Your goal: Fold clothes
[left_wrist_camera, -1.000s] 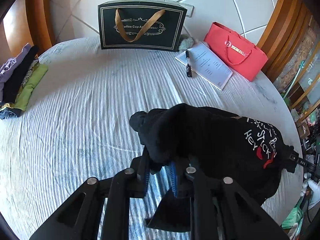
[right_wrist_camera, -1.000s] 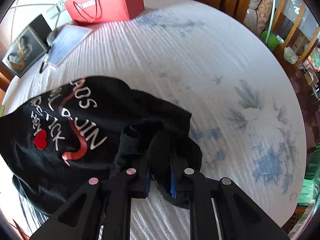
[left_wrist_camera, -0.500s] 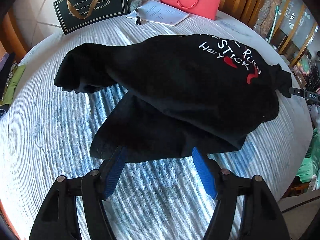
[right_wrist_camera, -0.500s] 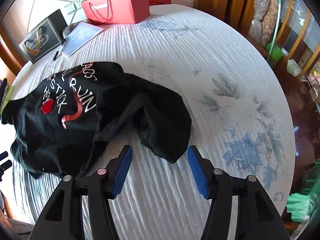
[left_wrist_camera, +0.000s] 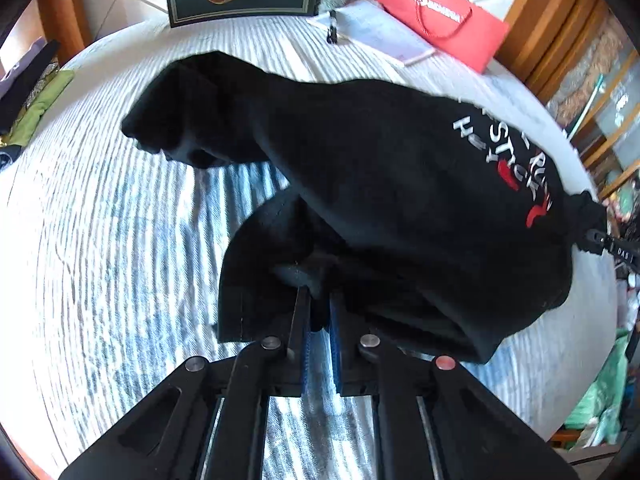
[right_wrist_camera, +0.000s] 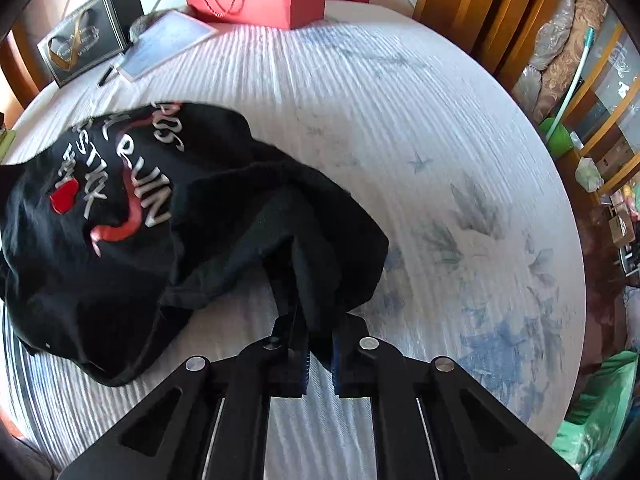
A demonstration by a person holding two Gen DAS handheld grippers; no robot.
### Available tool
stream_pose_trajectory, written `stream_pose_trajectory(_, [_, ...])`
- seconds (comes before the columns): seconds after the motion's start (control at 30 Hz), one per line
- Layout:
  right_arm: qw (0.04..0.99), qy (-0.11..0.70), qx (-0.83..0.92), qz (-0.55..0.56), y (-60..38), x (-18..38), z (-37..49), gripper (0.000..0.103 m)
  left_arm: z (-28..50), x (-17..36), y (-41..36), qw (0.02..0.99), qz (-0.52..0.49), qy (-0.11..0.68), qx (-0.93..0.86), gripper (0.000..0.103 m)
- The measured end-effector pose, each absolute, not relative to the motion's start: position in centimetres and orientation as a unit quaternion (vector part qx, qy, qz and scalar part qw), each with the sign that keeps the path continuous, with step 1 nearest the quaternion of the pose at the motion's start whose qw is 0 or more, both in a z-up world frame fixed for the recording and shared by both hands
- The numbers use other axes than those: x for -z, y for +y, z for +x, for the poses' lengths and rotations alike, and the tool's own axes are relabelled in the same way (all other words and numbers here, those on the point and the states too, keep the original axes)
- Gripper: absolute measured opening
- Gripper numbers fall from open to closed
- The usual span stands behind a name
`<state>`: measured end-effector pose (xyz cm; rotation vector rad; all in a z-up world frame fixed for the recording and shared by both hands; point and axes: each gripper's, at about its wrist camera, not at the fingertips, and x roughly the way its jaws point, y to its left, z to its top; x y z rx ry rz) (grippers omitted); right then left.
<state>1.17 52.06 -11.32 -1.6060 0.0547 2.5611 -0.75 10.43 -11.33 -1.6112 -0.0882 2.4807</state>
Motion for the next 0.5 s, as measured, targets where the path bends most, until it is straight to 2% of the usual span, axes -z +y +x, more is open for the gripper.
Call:
stream_pose_trajectory(0.17, [0.035,0.046,-0.907,-0.416,51.5,1.6,0.4,0.007,-3.2,4.0,7.0,0.074,-0.467,-0.016,-0.881,0.006])
stream_pose_trajectory(0.4, [-0.018,0.037,-0.975,-0.217,47.4,-14.4,1.0,0.007,-7.7,-11.0,-4.4,0.005,-0.339,-0.024,-0.940,0.006])
stream_pose_trajectory(0.5, [-0.039,0.021,-0.984,-0.170,43.8,-18.2,0.7,0.007,-8.4,-15.1,-8.0,-0.007,-0.320,-0.019,-0.947,0.006])
